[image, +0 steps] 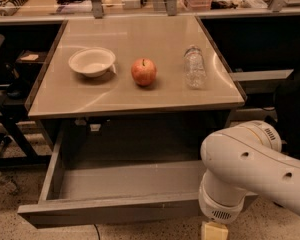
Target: Open top drawer
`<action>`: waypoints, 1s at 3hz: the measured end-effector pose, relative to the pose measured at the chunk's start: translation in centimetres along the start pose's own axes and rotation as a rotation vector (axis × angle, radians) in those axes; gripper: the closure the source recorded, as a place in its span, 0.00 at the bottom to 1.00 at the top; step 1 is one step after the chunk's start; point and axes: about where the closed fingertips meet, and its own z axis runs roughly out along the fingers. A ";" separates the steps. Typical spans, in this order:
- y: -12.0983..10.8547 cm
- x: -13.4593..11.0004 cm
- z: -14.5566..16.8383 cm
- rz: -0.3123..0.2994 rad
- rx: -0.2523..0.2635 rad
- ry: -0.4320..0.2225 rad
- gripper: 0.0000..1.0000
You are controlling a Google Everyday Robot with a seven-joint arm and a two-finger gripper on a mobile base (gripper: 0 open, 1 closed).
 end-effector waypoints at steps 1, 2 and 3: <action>2.9 2.1 -0.5 0.020 -0.023 0.024 0.00; 4.7 3.7 -0.7 0.043 -0.031 0.026 0.00; 4.7 3.7 -0.7 0.043 -0.031 0.026 0.00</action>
Offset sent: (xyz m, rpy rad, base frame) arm -0.0939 -0.0431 0.0246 -0.0365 0.0611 -0.0612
